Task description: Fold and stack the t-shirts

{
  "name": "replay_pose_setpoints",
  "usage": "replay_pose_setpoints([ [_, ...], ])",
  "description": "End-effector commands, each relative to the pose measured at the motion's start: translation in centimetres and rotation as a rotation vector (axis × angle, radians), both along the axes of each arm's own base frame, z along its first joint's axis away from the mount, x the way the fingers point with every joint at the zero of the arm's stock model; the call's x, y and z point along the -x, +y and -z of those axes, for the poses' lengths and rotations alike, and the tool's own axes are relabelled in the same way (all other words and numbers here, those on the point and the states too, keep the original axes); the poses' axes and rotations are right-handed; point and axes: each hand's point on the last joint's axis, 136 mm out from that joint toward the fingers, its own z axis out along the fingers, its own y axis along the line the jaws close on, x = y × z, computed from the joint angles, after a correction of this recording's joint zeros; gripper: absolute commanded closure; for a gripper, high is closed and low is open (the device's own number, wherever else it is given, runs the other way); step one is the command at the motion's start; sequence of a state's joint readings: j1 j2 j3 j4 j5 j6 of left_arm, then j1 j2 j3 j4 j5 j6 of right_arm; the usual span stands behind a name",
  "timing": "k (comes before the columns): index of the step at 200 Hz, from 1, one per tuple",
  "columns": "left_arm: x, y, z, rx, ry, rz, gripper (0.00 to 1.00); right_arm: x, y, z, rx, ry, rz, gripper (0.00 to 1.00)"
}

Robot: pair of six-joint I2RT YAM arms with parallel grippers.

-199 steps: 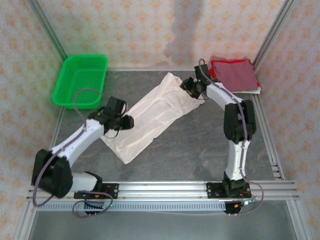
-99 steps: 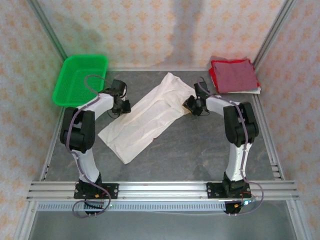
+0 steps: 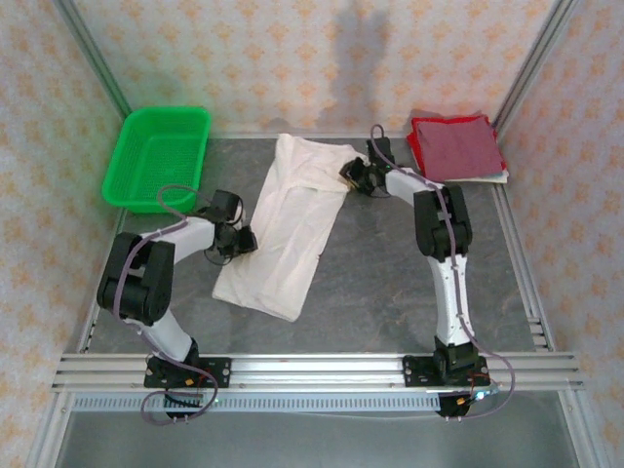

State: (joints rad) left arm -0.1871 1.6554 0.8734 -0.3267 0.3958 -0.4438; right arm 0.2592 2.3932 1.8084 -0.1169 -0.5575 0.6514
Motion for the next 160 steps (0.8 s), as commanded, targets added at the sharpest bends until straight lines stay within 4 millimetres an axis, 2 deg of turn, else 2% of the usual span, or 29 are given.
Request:
replay_pose_setpoints([
  [1,1.9,-3.3,-1.1,0.094,0.007,0.001,0.82,-1.4,1.8,1.9,-0.057,0.019,-0.048,0.65],
  [23,2.0,-5.1,-3.0,0.108,-0.049,0.021,0.82,-3.5,2.6,-0.9,-0.085,-0.038,-0.051,0.65],
  [43,1.7,-3.8,-4.1,0.031,-0.078,-0.008,0.82,-3.6,1.7,-3.3,-0.030,-0.046,-0.028,0.65],
  [67,1.1,-2.8,-6.0,-0.018,-0.147,-0.021,0.80,-1.6,0.3,-5.9,0.032,-0.054,-0.014,0.63],
  [91,-0.1,-2.8,-8.4,-0.024,-0.220,-0.008,0.79,1.8,-0.8,-8.0,0.058,-0.067,-0.014,0.63],
  [112,-2.3,-2.9,-10.3,-0.029,-0.317,0.030,0.81,5.1,-0.8,-8.2,0.076,-0.077,-0.049,0.67],
  [122,-3.7,-2.8,-10.9,-0.028,-0.341,0.036,0.88,6.4,-0.3,-7.9,0.079,-0.077,-0.081,0.72],
  [130,-4.9,-2.8,-11.4,-0.036,-0.357,0.043,0.94,7.2,0.1,-7.4,0.084,-0.070,-0.100,0.82],
  [138,-6.1,-2.5,-11.7,-0.054,-0.367,0.040,1.00,7.6,0.3,-6.9,0.085,-0.070,-0.107,0.92],
  [143,-6.9,-2.2,-12.1,-0.064,-0.374,0.033,1.00,7.7,0.5,-6.6,0.079,-0.072,-0.110,0.95],
  [160,-9.5,-1.2,-12.7,-0.079,-0.402,0.001,1.00,7.4,0.9,-5.8,0.064,-0.064,-0.121,0.95],
])
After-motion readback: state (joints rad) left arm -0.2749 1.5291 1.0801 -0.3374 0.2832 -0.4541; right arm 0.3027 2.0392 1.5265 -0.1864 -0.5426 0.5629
